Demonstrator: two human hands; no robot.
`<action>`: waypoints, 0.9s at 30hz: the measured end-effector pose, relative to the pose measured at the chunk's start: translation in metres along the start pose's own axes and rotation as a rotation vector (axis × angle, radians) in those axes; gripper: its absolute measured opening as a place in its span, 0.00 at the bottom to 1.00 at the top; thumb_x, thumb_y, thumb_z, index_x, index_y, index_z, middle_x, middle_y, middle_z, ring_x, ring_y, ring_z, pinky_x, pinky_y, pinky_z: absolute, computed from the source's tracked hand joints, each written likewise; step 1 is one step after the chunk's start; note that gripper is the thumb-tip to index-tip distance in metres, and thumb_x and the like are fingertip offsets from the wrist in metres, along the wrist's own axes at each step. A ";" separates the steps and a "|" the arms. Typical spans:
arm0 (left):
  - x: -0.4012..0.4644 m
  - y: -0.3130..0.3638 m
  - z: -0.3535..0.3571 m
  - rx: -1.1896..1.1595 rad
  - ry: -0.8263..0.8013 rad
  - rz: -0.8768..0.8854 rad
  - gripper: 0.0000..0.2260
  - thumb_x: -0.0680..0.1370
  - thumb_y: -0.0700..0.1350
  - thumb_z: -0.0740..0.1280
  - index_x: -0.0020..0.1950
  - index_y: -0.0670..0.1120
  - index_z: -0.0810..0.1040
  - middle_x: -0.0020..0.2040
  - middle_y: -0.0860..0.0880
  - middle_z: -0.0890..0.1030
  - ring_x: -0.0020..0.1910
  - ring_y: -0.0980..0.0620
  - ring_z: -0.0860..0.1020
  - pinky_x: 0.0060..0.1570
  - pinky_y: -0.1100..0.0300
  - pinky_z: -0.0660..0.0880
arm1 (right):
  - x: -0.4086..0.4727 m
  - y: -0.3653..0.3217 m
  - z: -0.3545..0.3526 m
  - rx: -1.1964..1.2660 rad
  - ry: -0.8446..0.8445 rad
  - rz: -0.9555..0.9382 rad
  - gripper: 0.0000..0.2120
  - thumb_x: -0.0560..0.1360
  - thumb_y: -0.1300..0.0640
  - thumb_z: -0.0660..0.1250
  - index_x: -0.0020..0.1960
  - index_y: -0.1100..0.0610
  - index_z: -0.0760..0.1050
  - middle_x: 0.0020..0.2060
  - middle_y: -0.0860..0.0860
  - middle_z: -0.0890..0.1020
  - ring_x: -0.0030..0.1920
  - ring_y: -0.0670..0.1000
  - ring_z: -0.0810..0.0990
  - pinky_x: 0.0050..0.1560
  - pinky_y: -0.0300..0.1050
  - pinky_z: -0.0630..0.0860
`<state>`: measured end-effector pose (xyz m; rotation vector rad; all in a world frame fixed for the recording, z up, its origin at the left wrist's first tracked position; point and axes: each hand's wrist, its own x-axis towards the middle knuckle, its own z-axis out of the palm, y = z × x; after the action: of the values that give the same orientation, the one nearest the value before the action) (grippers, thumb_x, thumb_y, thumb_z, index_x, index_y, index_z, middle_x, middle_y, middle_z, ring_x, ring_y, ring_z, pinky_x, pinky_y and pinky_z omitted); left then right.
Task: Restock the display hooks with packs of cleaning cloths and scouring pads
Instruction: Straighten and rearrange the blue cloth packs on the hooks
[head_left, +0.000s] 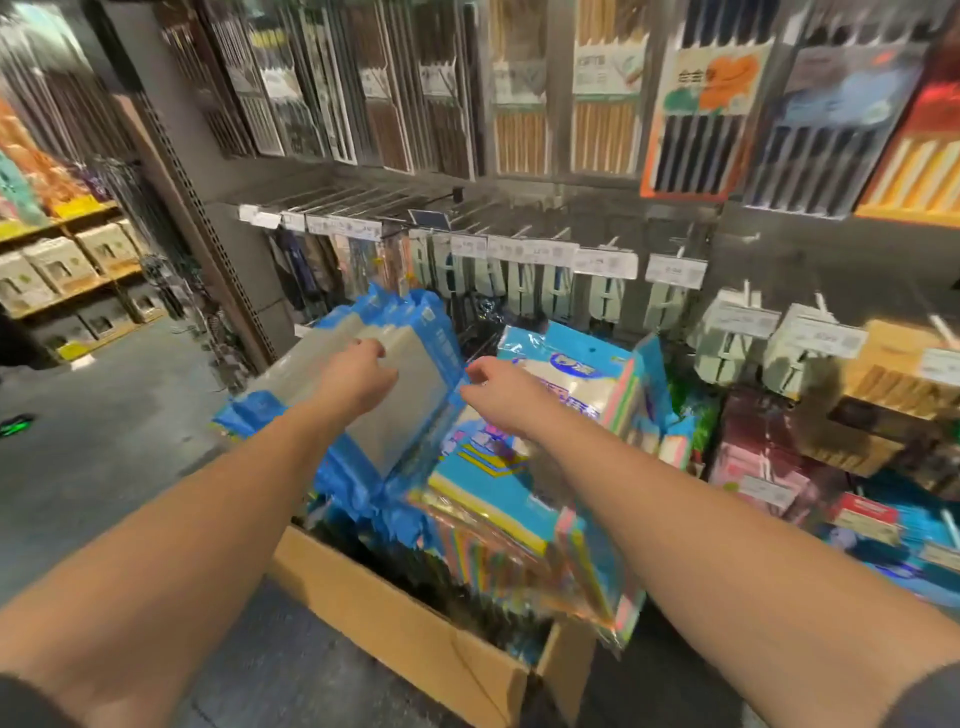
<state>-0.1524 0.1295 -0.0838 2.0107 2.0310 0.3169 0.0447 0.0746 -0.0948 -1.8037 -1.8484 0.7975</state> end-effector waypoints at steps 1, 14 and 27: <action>0.015 -0.008 -0.004 0.012 -0.021 -0.012 0.22 0.81 0.46 0.64 0.74 0.41 0.70 0.72 0.39 0.71 0.67 0.38 0.73 0.62 0.51 0.70 | 0.016 -0.009 0.009 0.022 -0.012 0.022 0.19 0.79 0.52 0.64 0.68 0.56 0.73 0.65 0.54 0.78 0.63 0.55 0.76 0.61 0.44 0.70; 0.135 -0.063 0.018 0.115 -0.234 0.118 0.29 0.77 0.61 0.65 0.68 0.40 0.75 0.66 0.40 0.78 0.66 0.41 0.75 0.62 0.53 0.70 | 0.145 -0.036 0.167 0.385 0.069 0.514 0.27 0.75 0.47 0.60 0.71 0.58 0.70 0.67 0.61 0.73 0.68 0.61 0.72 0.68 0.50 0.69; 0.129 -0.042 0.034 -0.306 -0.460 0.072 0.42 0.78 0.51 0.71 0.78 0.38 0.47 0.64 0.40 0.75 0.53 0.44 0.77 0.50 0.52 0.75 | 0.133 -0.037 0.193 0.762 0.313 0.646 0.16 0.84 0.49 0.55 0.67 0.52 0.73 0.60 0.59 0.79 0.51 0.53 0.77 0.37 0.40 0.70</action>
<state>-0.1813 0.2569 -0.1348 1.7718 1.5314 0.1480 -0.1187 0.1881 -0.2242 -1.8255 -0.5972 1.1494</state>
